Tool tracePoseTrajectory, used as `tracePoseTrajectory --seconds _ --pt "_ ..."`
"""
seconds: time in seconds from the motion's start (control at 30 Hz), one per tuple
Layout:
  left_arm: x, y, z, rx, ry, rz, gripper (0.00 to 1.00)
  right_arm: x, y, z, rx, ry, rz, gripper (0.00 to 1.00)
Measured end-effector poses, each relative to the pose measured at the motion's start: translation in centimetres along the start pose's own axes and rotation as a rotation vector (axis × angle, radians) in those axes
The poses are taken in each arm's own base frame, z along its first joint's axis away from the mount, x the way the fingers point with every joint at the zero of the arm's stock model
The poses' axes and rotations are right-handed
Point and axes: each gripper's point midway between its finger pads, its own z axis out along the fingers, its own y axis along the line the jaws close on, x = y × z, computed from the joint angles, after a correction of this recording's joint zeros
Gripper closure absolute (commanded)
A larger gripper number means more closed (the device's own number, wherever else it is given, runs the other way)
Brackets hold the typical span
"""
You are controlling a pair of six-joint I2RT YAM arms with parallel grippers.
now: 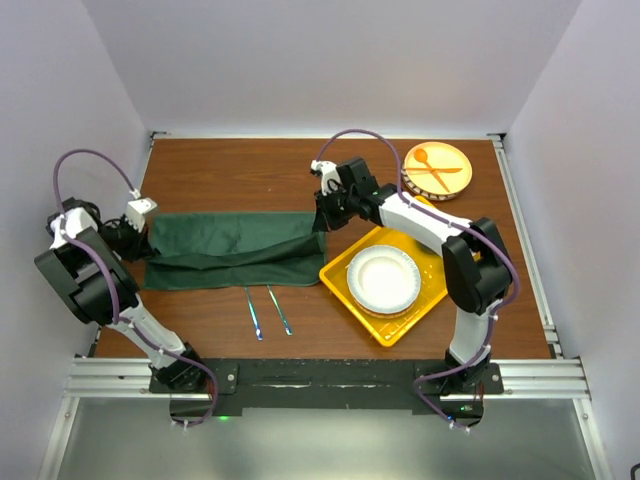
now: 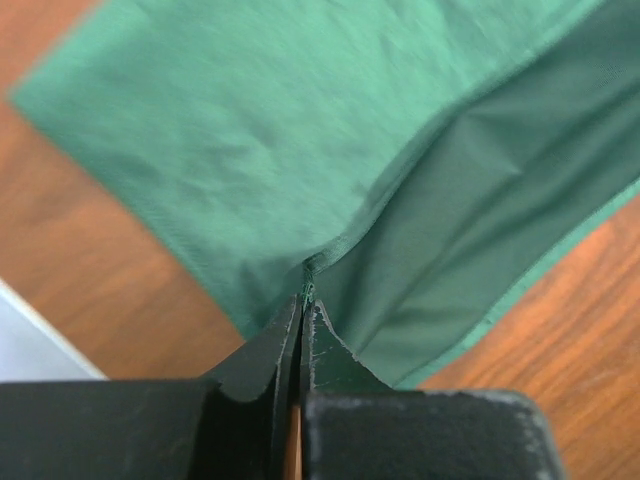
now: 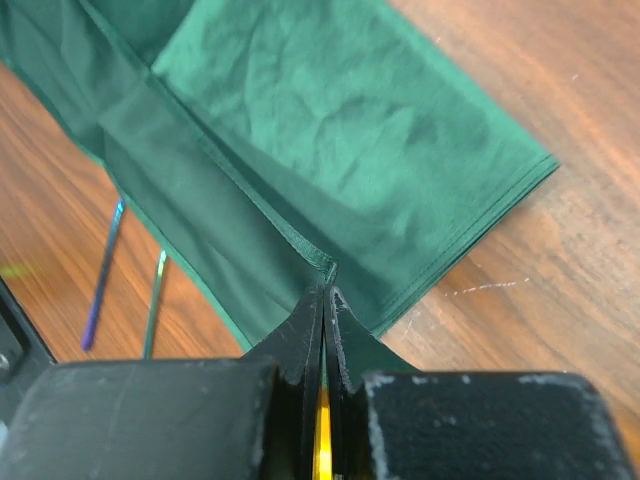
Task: Fold the napkin into a case and place the utensils inside
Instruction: Fold and flatten the napkin at the center of the board.
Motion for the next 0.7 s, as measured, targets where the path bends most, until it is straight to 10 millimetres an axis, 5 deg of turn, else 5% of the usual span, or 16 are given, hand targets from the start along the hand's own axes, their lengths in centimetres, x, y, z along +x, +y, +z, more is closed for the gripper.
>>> tracePoseTrajectory --seconds 0.23,0.43,0.57,0.7 --pt "1.9 -1.5 0.5 0.041 0.049 0.05 0.66 2.1 -0.1 -0.2 -0.006 0.081 -0.105 1.0" --pt "1.9 -2.4 -0.7 0.063 0.062 0.127 0.51 2.7 1.3 -1.8 -0.094 0.168 -0.249 0.81" --pt "2.1 -3.3 -1.1 0.09 0.064 0.136 0.51 2.1 2.5 -2.3 -0.146 0.187 -0.355 0.53" --pt "1.0 -2.7 -1.5 0.072 0.039 0.116 0.46 1.9 3.3 -1.5 -0.177 0.216 -0.388 0.53"
